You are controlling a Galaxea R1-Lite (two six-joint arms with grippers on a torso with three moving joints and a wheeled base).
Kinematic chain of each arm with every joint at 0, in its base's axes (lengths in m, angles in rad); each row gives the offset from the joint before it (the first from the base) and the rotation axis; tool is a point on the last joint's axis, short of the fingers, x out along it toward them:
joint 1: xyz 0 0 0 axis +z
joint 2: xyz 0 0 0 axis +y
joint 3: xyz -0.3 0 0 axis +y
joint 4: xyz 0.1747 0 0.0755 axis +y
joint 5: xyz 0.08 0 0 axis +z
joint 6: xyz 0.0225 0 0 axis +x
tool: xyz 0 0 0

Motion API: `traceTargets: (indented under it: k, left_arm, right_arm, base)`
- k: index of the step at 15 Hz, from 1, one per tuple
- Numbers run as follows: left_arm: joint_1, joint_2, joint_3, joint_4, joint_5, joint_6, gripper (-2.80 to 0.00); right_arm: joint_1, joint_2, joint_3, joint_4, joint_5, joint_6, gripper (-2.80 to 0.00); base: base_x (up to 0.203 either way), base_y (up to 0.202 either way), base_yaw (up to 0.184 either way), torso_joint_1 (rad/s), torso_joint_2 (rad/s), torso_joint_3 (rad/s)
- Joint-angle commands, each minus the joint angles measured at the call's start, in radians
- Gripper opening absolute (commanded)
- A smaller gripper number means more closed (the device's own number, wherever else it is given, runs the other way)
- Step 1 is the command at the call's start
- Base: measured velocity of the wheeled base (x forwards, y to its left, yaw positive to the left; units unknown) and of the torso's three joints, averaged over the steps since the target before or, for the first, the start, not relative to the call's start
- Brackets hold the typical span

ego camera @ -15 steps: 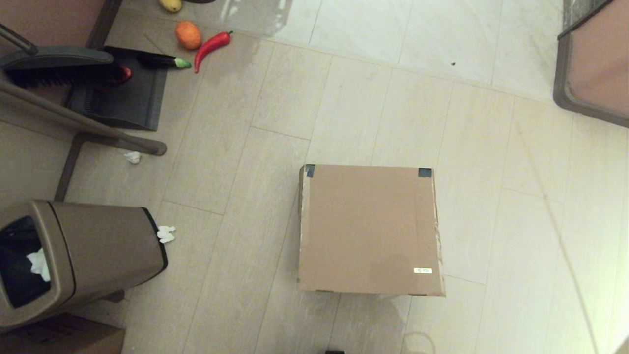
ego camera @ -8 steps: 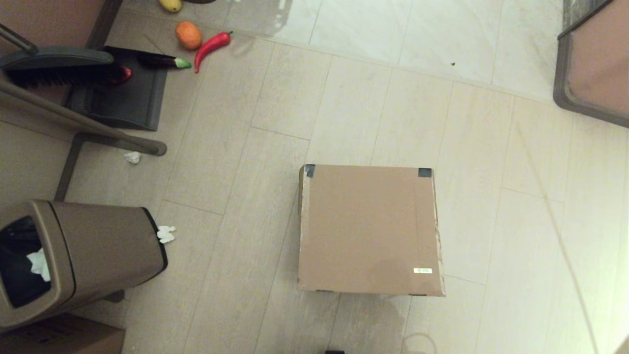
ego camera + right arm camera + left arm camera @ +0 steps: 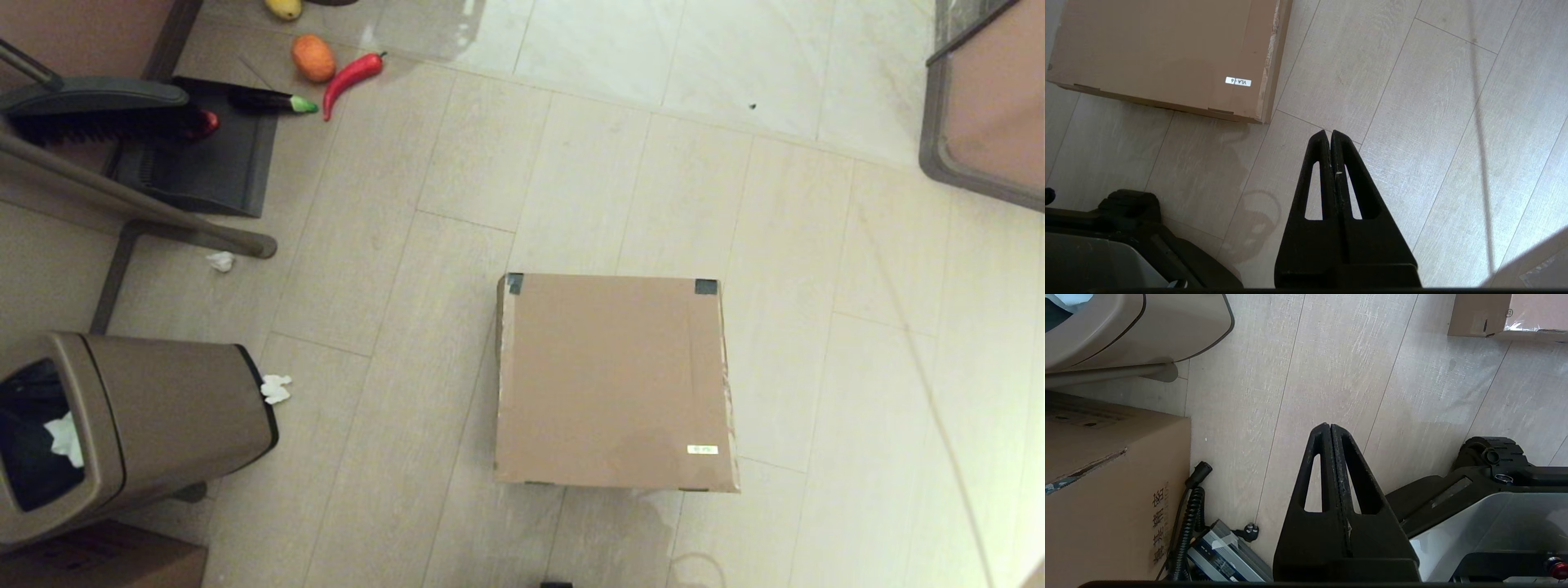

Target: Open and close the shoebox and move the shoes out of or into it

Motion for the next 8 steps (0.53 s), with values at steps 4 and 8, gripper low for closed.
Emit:
traceTargets:
  k: [4, 8]
  left_arm:
    - [0.000, 0.003, 0.000, 0.001, 0.000, 0.000, -2.80]
    - [-0.026, 0.001, 0.002, -0.007, 0.000, -0.002, -2.80]
  right_arm:
    - [0.000, 0.004, 0.000, -0.001, 0.002, -0.011, -2.80]
    - [0.000, 0.004, 0.000, -0.002, -0.006, 0.053, -2.80]
  base:
    - [0.000, 0.000, 0.000, 0.000, 0.00, 0.000]
    - [0.000, 0.000, 0.000, 0.000, 0.00, 0.000]
